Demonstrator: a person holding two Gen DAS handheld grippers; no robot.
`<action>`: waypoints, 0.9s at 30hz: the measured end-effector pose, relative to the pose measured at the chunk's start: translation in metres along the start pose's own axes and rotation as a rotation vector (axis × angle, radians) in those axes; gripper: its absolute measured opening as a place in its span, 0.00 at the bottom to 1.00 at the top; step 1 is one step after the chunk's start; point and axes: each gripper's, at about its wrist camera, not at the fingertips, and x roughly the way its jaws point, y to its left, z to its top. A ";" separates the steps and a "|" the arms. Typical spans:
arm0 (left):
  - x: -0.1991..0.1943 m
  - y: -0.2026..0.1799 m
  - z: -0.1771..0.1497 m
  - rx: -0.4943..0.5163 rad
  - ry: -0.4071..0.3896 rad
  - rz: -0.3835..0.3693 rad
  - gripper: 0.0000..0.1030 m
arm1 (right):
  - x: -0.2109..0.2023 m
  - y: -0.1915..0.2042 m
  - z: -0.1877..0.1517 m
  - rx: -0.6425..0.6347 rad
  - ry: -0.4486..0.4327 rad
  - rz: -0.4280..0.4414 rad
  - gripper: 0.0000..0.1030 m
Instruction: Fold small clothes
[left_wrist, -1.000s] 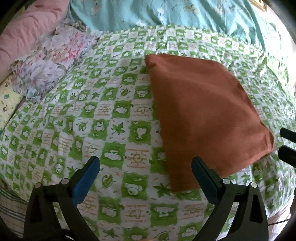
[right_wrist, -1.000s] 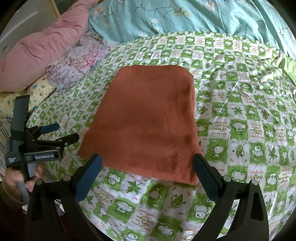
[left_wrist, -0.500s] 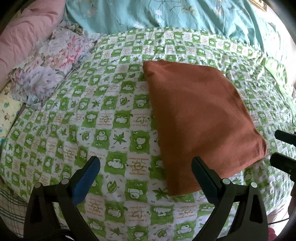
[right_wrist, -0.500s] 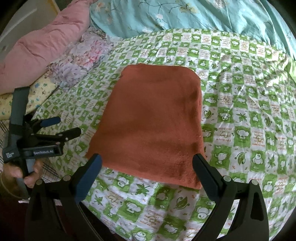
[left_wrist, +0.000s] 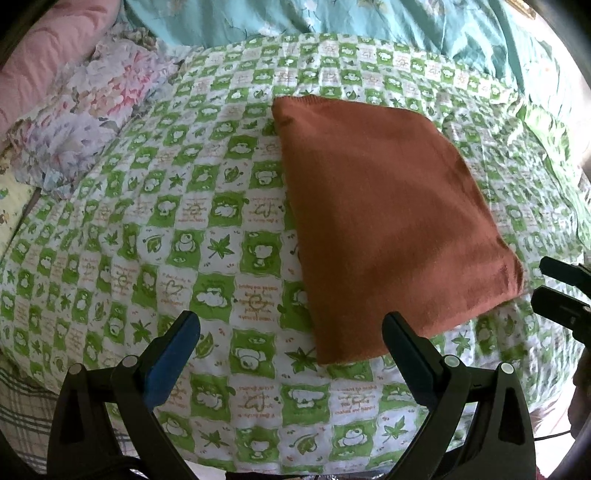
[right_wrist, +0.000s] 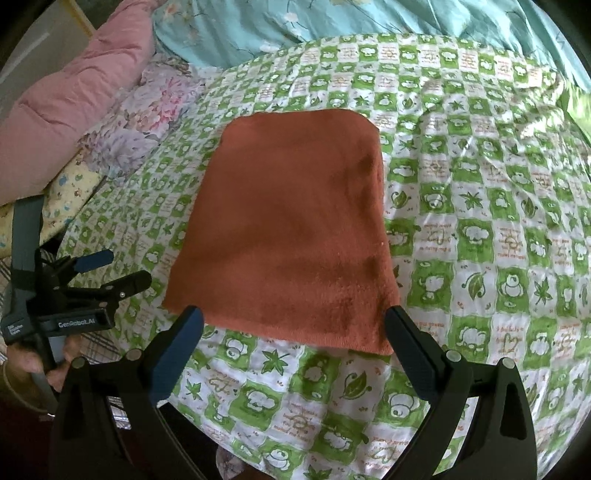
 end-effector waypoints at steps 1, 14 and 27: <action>0.000 0.001 0.000 0.002 0.002 0.000 0.96 | 0.000 -0.001 0.000 0.001 0.004 0.004 0.95; 0.003 0.007 0.031 0.056 -0.058 -0.037 0.96 | 0.005 -0.001 0.022 0.013 -0.004 -0.006 0.95; 0.009 -0.028 0.022 -0.108 -0.019 0.106 0.96 | 0.023 -0.009 0.030 -0.175 0.037 0.062 0.95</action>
